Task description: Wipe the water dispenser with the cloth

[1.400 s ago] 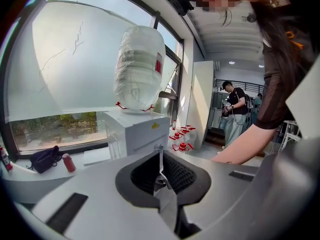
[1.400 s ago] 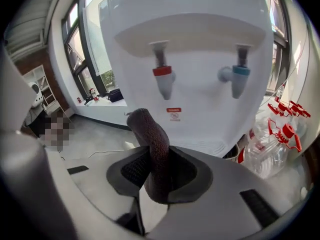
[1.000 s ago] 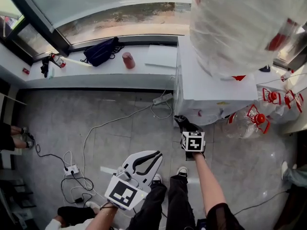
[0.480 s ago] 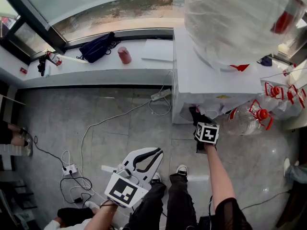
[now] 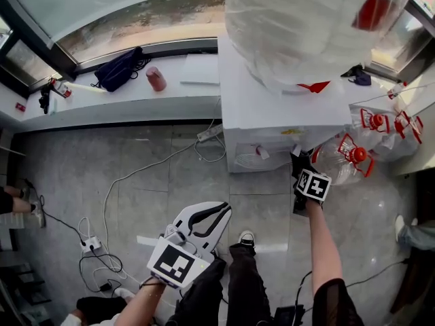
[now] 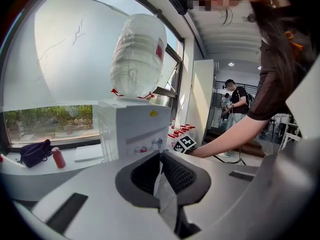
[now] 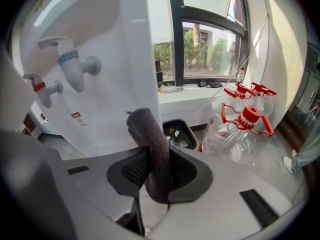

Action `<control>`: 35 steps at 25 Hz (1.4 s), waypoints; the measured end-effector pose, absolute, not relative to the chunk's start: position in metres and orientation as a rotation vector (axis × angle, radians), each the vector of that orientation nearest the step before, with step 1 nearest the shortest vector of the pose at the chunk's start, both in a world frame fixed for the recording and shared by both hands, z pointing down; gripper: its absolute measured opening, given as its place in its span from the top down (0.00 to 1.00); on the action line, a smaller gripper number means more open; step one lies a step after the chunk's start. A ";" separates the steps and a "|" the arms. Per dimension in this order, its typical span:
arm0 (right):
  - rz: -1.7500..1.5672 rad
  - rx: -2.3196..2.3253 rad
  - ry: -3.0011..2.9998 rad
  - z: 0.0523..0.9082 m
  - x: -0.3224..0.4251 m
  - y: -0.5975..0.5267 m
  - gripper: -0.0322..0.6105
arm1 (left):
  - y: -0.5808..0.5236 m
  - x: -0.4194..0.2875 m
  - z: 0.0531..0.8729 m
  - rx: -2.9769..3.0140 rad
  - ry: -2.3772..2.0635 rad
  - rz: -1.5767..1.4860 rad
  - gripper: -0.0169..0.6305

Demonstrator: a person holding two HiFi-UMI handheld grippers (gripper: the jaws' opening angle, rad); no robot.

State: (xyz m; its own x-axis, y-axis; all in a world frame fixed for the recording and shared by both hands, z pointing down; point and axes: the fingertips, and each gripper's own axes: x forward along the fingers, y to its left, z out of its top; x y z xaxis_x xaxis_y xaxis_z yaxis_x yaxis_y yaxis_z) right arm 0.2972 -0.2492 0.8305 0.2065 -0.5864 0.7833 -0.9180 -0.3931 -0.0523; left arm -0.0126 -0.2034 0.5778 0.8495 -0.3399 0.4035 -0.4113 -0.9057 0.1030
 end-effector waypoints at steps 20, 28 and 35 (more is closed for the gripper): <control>0.802 1.507 -1.775 0.874 0.089 -0.242 0.79 | -0.197 -0.061 0.589 2.822 -0.668 0.585 0.94; 0.800 1.431 -1.834 0.907 0.017 -0.271 0.79 | -0.193 -0.097 0.616 2.783 -0.758 0.592 0.94; 0.858 1.519 -1.777 0.938 0.028 -0.287 0.79 | -0.198 -0.109 0.648 2.761 -0.821 0.575 0.94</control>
